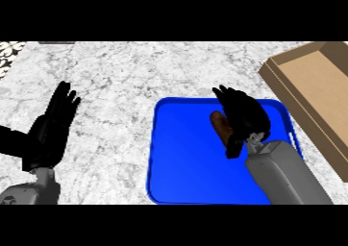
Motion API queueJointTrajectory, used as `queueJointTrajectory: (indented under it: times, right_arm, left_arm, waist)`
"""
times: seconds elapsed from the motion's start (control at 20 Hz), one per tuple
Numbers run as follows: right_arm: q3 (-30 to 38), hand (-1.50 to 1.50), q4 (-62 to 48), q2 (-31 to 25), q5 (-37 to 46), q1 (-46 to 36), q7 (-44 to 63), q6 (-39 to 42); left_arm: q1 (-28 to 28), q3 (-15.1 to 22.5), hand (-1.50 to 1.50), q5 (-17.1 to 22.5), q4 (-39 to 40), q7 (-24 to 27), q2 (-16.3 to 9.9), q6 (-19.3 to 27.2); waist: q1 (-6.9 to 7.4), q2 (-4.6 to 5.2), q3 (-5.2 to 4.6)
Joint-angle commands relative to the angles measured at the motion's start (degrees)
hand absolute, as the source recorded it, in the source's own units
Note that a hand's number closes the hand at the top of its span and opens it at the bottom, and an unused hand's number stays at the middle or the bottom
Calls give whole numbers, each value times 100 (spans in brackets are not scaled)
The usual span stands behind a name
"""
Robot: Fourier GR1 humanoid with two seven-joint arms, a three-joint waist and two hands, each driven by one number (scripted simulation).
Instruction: Pick the sweet potato from the tray and place it in the cardboard box
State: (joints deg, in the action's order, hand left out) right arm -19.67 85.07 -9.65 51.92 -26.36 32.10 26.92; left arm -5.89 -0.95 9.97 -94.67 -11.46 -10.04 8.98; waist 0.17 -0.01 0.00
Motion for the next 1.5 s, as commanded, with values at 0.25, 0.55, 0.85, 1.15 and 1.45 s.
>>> queueJointTrajectory:
  times: [0.25,0.55,0.85,1.15,1.45]
  right_arm:
    - [53,-150,-484,471,574,192,-274,-331]
    - [221,-150,-682,619,668,87,-410,-170]
    - [332,-150,-301,274,859,433,-708,63]
    - [419,-150,-1261,626,1169,49,-928,-474]
    - [258,150,-1283,292,1382,-19,-1591,-475]
  left_arm:
    - [31,-128,0,-79,-236,-265,67,-127]
    - [-96,-81,0,-300,-107,-206,315,56]
    - [-113,-217,0,-261,86,-26,289,-202]
    - [-170,-357,0,-295,333,149,275,-276]
    - [36,-189,0,-407,-59,-45,383,-204]
  waist:
    - [3,-1,1]
    - [-3,1,0]
    - [-21,-1,0]
    - [4,4,0]
    - [15,2,1]
